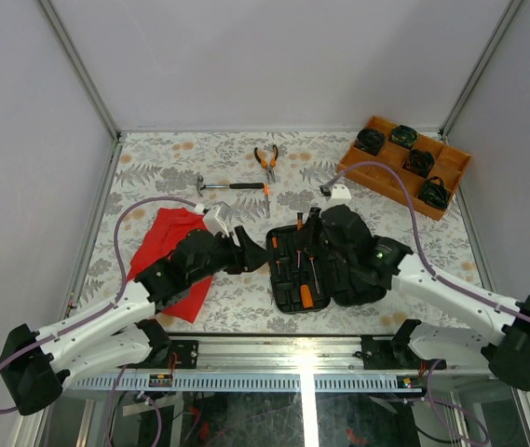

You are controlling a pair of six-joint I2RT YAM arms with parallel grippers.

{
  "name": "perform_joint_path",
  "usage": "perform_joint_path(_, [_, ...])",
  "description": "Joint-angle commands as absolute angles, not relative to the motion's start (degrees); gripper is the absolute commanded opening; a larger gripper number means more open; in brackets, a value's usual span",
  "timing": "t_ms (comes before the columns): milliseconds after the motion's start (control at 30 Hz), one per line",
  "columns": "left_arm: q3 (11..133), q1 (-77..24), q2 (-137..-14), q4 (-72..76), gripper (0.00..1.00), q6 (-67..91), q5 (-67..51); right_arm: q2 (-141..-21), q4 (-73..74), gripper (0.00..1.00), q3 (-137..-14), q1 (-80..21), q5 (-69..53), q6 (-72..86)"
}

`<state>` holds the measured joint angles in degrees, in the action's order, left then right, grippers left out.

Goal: Sort the tools into containers
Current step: Pick up the screwdriver from the center of the board, then place the screwdriver in the storage box.

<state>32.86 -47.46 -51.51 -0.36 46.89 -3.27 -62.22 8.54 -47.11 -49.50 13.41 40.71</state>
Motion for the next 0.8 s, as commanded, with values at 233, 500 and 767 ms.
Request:
perform_joint_path(233, [35.1,-46.77,-50.86,-20.34,0.56,43.93,7.9,-81.53,18.7,0.01,-60.31,-47.61,3.89,33.31])
perform_joint_path(500, [30.06,-46.79,-47.11,-19.33,0.57,47.26,8.24,-89.1,18.38,0.01,-61.95,-43.54,0.03,35.87])
perform_joint_path(767, [30.05,-46.77,-48.14,-18.99,0.62,48.74,10.5,-95.7,16.99,0.04,-64.6,-42.44,-0.36,35.07])
